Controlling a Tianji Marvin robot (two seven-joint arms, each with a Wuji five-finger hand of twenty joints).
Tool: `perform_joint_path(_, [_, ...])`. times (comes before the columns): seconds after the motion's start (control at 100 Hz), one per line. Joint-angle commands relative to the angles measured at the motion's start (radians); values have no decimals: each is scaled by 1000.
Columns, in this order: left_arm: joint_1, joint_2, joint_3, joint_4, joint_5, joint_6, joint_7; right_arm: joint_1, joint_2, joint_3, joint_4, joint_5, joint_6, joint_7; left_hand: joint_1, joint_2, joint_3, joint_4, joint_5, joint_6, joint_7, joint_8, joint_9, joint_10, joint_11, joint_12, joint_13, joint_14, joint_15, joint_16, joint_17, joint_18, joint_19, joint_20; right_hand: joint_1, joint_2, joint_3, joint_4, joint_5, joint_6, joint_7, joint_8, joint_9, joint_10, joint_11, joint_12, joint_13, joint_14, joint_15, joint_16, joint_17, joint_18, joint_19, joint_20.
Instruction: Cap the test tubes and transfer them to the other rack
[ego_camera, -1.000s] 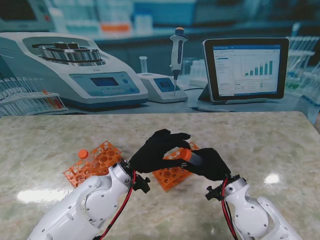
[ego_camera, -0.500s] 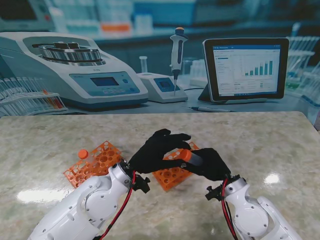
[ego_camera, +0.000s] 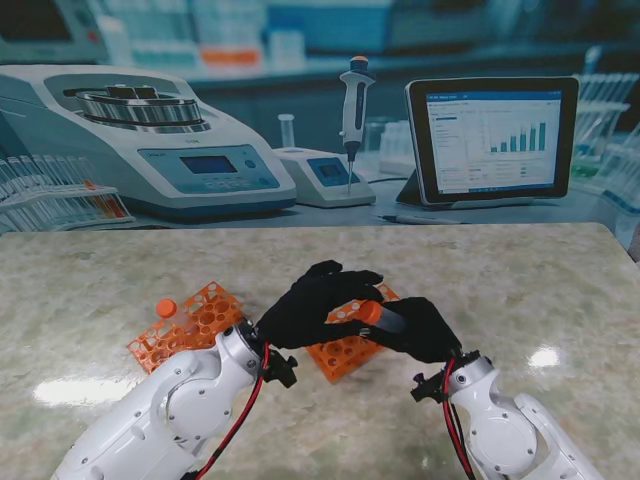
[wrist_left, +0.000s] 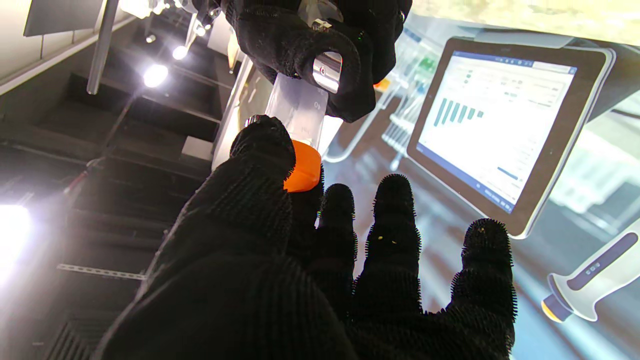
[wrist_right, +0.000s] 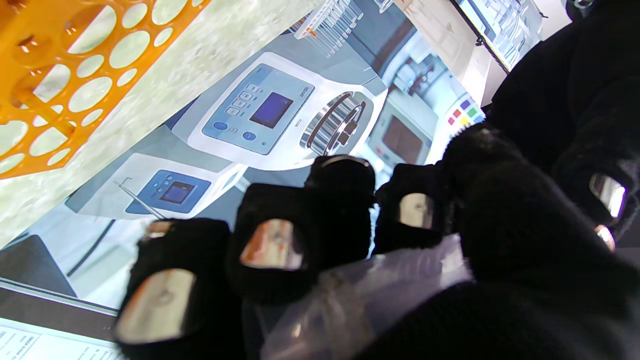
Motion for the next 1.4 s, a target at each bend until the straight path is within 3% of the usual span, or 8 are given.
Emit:
perform_joint_path(0.0, [4, 5, 1, -3, 2, -2, -14, -5, -4, -5, -9, 2, 2, 2, 217, 55, 253, 68, 69, -395, 106, 13, -23, -39, -16, -28, -27, -24, -23, -13, -16, -2, 18, -13, 27, 31, 1, -4, 18, -79, 54, 37, 9, 19, 2, 1, 6, -27, 62, 23, 20, -12, 104, -2])
perform_joint_path(0.45, [27, 17, -22, -31, 13, -20, -46, -4, -4, -6, -9, 3, 3, 3, 217, 47, 306, 59, 49, -416, 86, -24, -38, -43, -20, -36, -41, -23, -28, -22, -18, -2, 9, -12, 26, 33, 0, -4, 18, -79, 54, 37, 9, 20, 2, 1, 6, -27, 62, 23, 20, -12, 105, -2])
perform_joint_path(1.07, [26, 15, -22, -44, 6, -25, -46, -3, -3, -7, -9, 6, 5, 8, 217, 54, 316, 56, -24, -412, 10, -75, -42, -37, -21, -39, -42, -21, -27, -23, -15, -4, 11, -5, 28, 34, -3, -5, 18, -79, 54, 37, 8, 21, 1, 1, 6, -22, 59, 21, 20, -12, 105, -2])
perform_joint_path(1.32, [33, 17, -37, -62, 15, -23, -49, -4, -2, -6, -11, 8, 8, 13, 216, 68, 300, 57, -33, -377, -7, -87, -46, -34, -23, -40, -43, -23, -27, -22, -15, -5, 12, -4, 28, 35, -4, -5, 17, -79, 53, 37, 7, 22, 1, 1, 6, -24, 59, 21, 20, -11, 104, -2])
perform_joint_path(1.39, [38, 18, -46, -68, 17, -21, -49, -4, -2, -7, -11, 8, 8, 13, 216, 80, 283, 61, -30, -319, -38, -106, -49, -32, -25, -40, -44, -23, -28, -22, -15, -6, 12, -4, 29, 35, -4, -5, 17, -79, 53, 37, 7, 21, 1, 1, 5, -19, 59, 21, 20, -11, 104, -2])
